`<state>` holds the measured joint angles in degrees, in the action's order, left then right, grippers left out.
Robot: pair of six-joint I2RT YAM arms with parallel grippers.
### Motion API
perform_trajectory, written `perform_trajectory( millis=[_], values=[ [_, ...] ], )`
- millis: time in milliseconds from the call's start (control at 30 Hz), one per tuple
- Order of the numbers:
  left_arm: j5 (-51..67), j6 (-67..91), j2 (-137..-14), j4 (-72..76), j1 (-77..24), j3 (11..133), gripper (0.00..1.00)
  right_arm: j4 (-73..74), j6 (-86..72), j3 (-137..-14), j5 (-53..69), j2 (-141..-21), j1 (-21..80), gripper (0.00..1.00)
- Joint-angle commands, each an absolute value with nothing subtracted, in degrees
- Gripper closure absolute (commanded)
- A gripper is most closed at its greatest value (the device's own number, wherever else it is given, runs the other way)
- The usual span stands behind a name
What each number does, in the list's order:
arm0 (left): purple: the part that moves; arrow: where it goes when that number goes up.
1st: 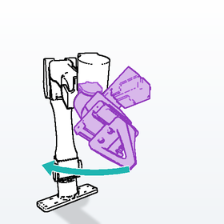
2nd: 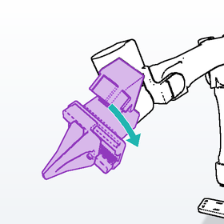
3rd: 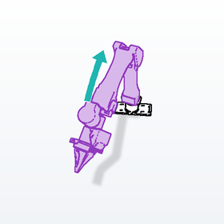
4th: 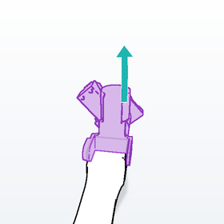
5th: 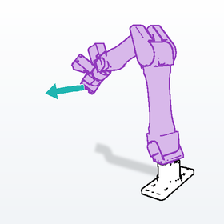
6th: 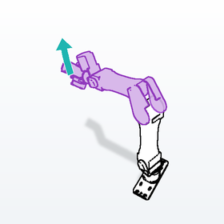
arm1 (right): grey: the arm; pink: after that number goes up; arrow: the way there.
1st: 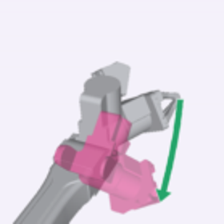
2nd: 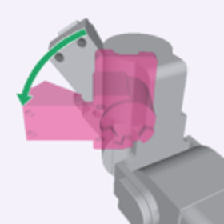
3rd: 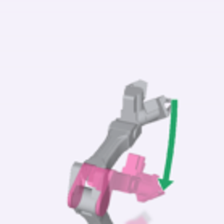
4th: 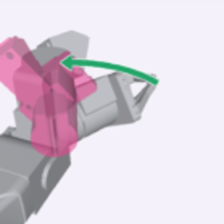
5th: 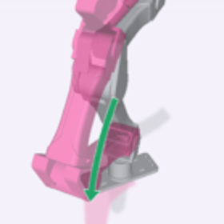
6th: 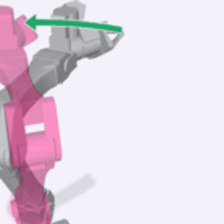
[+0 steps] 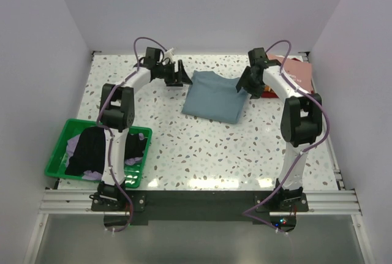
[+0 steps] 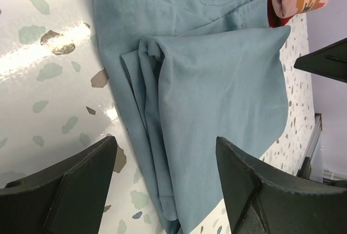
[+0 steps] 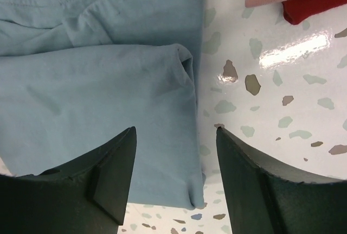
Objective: Fold and stack the t-shirts
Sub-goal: Fold the tshirt
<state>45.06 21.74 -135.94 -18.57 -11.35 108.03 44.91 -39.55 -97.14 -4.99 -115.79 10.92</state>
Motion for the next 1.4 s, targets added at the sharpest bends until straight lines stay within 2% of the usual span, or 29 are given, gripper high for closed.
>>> perform_trajectory(
  millis=[0,167,333,433,633,833,933,1133,1367],
  values=[
    [43.78,17.41,-134.2,-18.46,-12.83,109.24,0.22,40.79,-38.85,-95.36,-5.1,-113.47,11.07,0.37],
    [39.64,14.86,-137.81,-22.76,-14.06,113.64,0.25,40.34,-37.62,-95.1,-5.54,-116.1,11.07,0.44],
    [36.48,12.31,-137.38,-23.56,-14.33,110.14,0.26,37.71,-37.35,-92.29,-1.07,-118.12,10.99,0.51],
    [37.44,12.57,-137.37,-23.03,-14.59,107.68,0.31,36.48,-37.88,-90.89,-0.09,-119.53,10.99,0.55],
    [38.23,11.87,-136.32,-22.15,-16.26,103.81,0.5,35.77,-38.23,-88.25,3.51,-120.41,11.08,0.62],
    [38.58,10.64,-134.3,-22.15,-17.14,98.54,0.79,36.3,-37.62,-84.99,5.27,-119.97,11.34,0.73],
    [38.41,9.76,-132.29,-22.41,-18.36,95.29,0.87,36.91,-36.74,-82.98,5.71,-119.27,11.42,0.76],
    [35.78,8.09,-124.83,-23.64,-21.96,84.76,0.95,39.19,-34.54,-77.35,5.54,-115.85,12.04,0.8],
    [31.11,9.14,-113.83,-23.91,-22.85,69.62,0.97,42.27,-32.87,-67.95,5.62,-108.29,13.27,0.82]
  ],
)
